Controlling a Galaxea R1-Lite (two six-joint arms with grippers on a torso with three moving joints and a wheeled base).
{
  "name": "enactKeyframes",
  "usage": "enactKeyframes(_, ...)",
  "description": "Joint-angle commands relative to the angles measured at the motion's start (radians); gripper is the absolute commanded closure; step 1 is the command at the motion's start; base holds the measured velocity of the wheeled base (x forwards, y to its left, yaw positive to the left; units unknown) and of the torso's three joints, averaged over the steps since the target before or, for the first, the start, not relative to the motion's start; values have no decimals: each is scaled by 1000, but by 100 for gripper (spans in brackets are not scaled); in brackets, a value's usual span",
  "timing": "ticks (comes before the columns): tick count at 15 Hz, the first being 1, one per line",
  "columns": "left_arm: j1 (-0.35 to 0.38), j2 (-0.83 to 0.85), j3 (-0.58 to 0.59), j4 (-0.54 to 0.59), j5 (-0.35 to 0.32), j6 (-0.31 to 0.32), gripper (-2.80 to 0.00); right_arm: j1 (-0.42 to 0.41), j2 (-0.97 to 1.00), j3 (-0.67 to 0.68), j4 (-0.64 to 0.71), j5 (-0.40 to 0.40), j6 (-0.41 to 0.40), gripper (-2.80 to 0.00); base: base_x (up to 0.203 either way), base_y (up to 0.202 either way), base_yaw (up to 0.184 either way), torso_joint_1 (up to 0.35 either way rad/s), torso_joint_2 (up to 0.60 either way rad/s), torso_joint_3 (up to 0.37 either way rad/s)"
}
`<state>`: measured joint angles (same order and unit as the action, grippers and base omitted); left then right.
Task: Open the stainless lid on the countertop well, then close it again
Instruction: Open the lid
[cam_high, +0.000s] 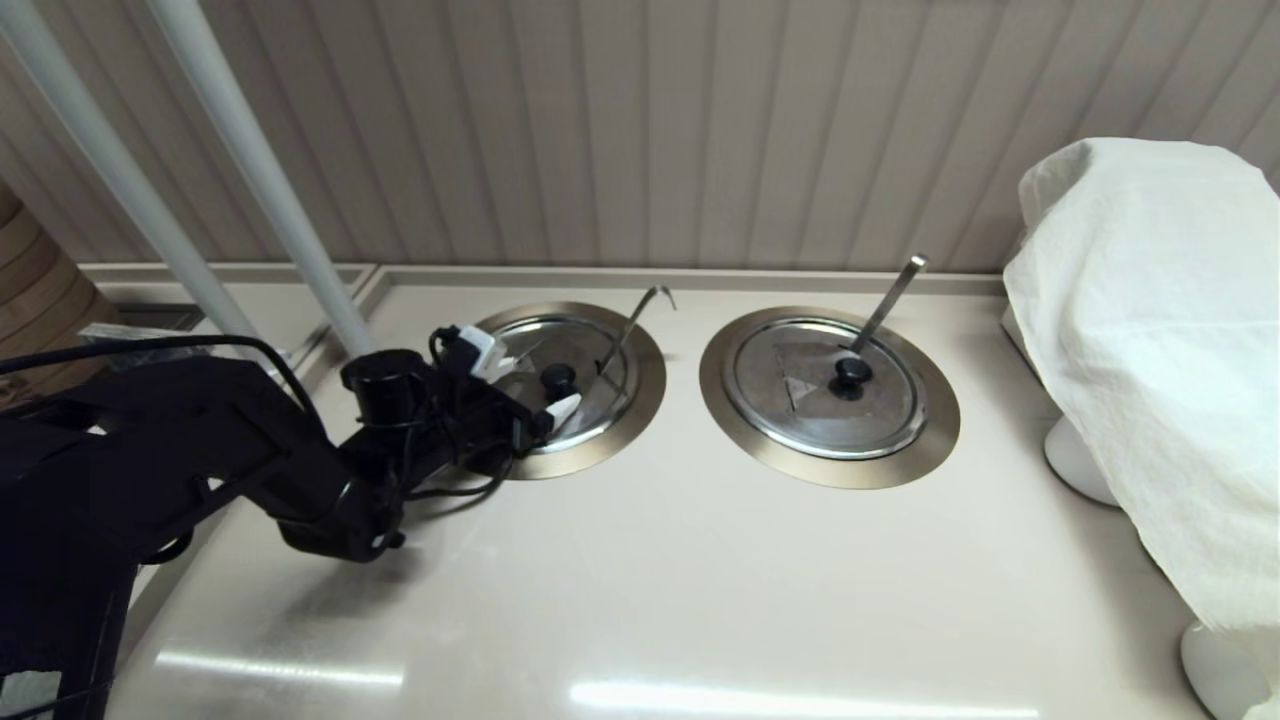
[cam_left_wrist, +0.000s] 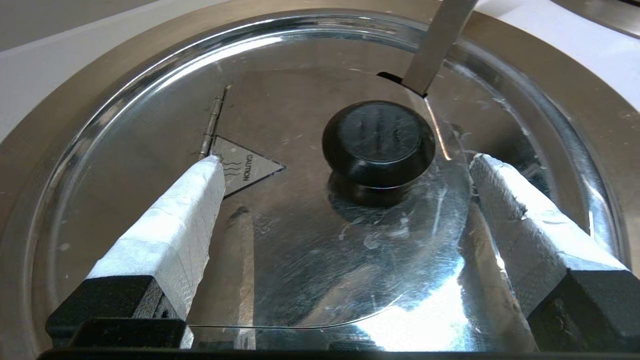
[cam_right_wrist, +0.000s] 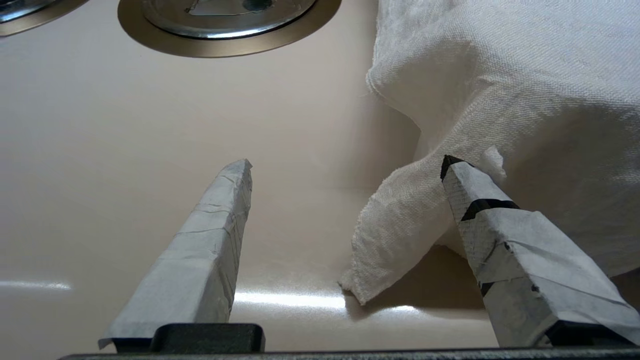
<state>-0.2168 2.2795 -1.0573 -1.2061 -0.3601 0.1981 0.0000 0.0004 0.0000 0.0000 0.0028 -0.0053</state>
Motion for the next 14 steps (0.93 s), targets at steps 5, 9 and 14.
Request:
enactKeyframes(5,2,64,-67,-65,66,-3,-280,0,0,0,0,0,-1,-280,0,0,0,0,0,0)
enactKeyframes(9,2,71,-75,-66,70,-5,-280,0,0,0,0,0,-1,-280,0,0,0,0,0,0)
enactKeyframes(14,2,42,-81,-66,78,-28,-280,0,0,0,0,0,-1,-280,0,0,0,0,0,0)
